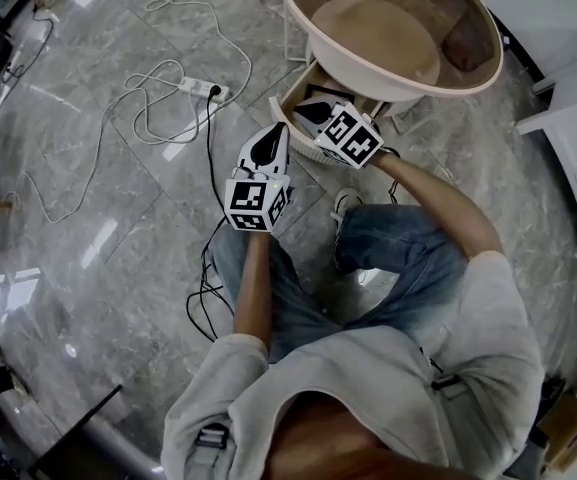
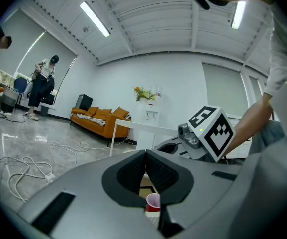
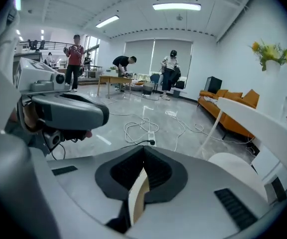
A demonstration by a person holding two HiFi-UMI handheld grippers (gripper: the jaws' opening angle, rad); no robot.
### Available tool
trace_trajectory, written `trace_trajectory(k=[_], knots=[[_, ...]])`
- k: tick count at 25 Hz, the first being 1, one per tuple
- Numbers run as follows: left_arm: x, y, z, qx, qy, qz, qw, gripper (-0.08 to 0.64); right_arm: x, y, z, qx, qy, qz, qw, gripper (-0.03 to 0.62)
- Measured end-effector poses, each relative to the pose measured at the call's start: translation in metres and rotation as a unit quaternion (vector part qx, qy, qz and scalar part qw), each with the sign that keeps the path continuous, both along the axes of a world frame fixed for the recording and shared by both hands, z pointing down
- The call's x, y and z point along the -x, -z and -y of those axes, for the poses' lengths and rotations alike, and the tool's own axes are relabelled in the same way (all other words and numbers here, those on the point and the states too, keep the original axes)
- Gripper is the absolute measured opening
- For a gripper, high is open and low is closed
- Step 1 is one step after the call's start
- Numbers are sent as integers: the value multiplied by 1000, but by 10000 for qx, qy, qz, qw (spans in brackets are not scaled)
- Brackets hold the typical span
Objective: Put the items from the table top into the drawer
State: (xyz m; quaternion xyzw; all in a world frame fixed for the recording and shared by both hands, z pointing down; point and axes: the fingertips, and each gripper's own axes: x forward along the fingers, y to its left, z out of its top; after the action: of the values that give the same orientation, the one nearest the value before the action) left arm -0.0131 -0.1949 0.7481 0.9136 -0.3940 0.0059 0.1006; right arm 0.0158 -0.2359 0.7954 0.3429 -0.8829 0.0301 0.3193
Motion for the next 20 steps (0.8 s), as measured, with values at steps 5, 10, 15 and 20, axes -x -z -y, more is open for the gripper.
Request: trace_trajectory(k=[5, 10, 15, 20], knots=[[6, 3, 20, -17, 204, 26, 9998, 15, 24, -8, 17, 13, 350, 54, 9994, 25], [19, 2, 55, 48, 703, 55, 9975, 15, 39, -5, 43, 14, 625, 404, 9972, 24], [18, 9, 89, 366, 985, 316, 9940, 15, 37, 11, 61, 180, 636, 722, 9952, 23], [10, 44, 75, 1062, 847, 629, 9887, 15, 23, 34, 28, 778, 459, 847, 9923, 24]])
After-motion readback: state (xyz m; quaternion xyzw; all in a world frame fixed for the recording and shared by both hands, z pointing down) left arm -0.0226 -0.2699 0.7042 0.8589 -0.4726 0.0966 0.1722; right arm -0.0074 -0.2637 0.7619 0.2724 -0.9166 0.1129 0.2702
